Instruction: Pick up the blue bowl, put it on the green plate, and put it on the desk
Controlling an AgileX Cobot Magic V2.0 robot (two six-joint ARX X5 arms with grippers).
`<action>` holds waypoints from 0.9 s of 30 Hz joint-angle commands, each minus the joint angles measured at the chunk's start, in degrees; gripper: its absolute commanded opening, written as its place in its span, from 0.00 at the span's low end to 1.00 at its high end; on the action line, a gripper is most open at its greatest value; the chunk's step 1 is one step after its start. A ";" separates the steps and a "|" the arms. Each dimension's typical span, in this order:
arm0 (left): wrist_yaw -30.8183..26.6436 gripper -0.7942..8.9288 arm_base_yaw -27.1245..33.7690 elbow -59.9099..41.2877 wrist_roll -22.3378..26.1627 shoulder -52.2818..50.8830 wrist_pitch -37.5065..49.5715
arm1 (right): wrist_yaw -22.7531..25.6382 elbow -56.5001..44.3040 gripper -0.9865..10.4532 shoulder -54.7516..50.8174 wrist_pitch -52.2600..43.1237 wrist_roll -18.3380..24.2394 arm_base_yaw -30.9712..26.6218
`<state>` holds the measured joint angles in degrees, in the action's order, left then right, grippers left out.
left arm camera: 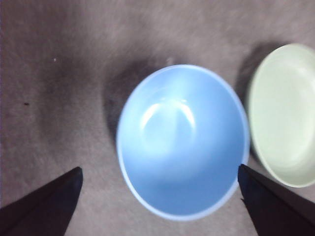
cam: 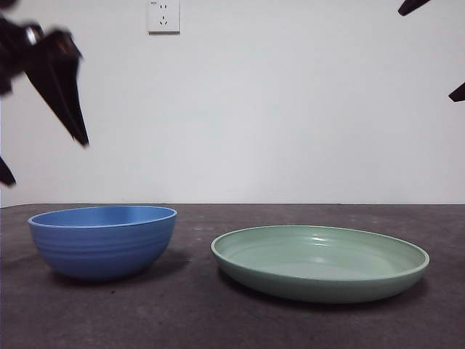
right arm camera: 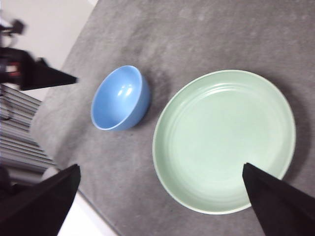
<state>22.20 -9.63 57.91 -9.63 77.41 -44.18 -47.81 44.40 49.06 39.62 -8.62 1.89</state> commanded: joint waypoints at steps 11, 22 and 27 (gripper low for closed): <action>-3.17 0.59 -0.20 4.50 2.58 16.65 3.34 | -0.37 0.94 0.58 0.28 -0.52 -1.44 0.20; -3.15 0.27 -0.52 4.50 3.76 18.32 3.48 | -0.15 0.94 0.58 0.28 -0.61 -1.40 0.20; -3.17 0.10 -0.57 4.50 4.31 18.32 3.72 | -0.15 0.94 0.58 0.28 -0.61 -1.40 0.20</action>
<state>19.31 -10.04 61.14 -6.48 94.54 -40.82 -47.90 44.40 49.06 39.59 -9.50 1.89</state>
